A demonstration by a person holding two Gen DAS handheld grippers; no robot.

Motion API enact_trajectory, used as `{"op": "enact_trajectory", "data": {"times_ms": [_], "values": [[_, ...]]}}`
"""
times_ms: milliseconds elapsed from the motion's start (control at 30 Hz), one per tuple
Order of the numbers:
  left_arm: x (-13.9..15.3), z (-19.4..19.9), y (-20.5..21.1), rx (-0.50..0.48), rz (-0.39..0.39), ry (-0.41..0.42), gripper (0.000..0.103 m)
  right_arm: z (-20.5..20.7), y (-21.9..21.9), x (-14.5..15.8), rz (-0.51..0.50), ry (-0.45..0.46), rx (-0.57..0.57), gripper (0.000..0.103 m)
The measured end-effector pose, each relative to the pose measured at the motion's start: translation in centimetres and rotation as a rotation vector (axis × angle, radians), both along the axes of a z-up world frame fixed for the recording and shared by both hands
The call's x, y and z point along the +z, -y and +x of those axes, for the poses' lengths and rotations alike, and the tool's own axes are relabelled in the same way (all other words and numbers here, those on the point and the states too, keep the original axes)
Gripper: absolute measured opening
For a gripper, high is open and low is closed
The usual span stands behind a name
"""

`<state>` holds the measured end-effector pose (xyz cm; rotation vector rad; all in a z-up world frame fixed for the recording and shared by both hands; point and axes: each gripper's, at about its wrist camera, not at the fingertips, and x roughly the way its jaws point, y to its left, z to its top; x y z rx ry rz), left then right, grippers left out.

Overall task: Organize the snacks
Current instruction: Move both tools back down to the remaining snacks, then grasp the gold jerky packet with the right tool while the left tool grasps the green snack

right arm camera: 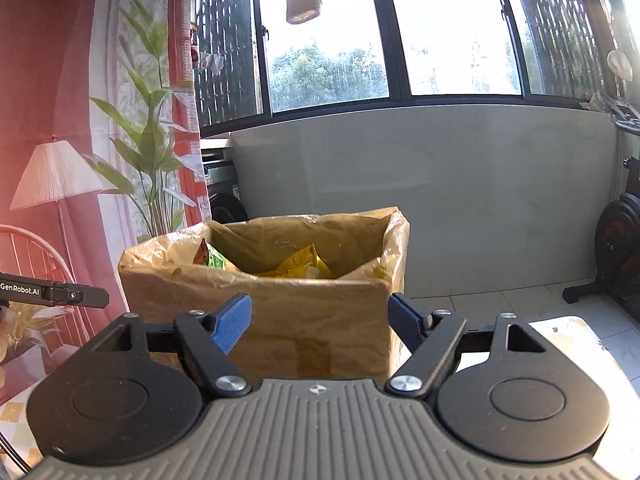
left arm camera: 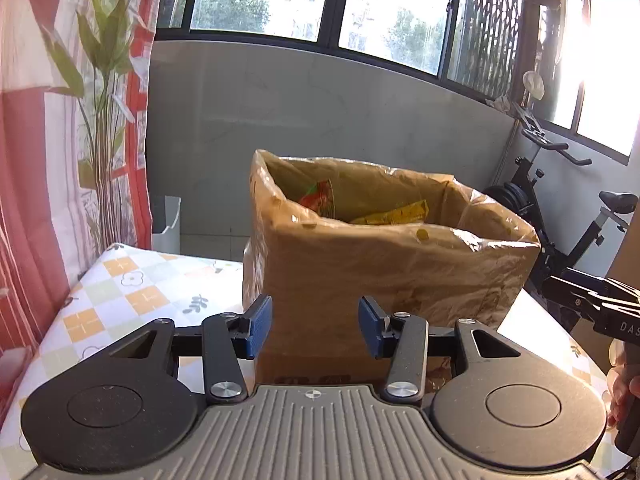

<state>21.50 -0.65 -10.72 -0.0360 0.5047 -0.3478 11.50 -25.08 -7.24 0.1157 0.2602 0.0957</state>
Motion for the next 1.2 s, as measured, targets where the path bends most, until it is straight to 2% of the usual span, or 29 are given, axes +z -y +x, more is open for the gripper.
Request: {"op": "enact_trajectory", "data": {"times_ms": [267,533,667,933,967,1033,1200], "values": [[-3.9,-0.1,0.2,-0.001,0.013,-0.062,0.05,-0.2,-0.3,-5.5,-0.022,-0.148,0.012,0.077],[-7.5,0.2,1.0,-0.04,0.014,-0.128,0.049,3.1,-2.2,-10.5,-0.071,-0.337,0.081,0.076],[-9.2,-0.1,1.8,-0.093,0.01,-0.15,0.044,4.7,-3.4,-11.9,-0.097,-0.412,0.133,0.075],[-10.7,-0.1,2.5,-0.131,0.009,-0.186,0.043,6.3,-4.8,-13.4,-0.155,-0.453,0.144,0.076],[-10.9,0.0,2.6,-0.14,0.008,-0.195,0.043,6.3,-4.8,-13.5,-0.161,-0.45,0.142,0.074],[-11.2,-0.1,2.9,-0.176,0.007,-0.215,0.043,6.1,-4.7,-13.3,-0.163,-0.445,0.146,0.057],[-12.4,-0.4,4.6,-0.267,0.042,-0.24,0.043,4.5,-4.3,-13.2,-0.13,-0.45,0.175,0.056]]}}
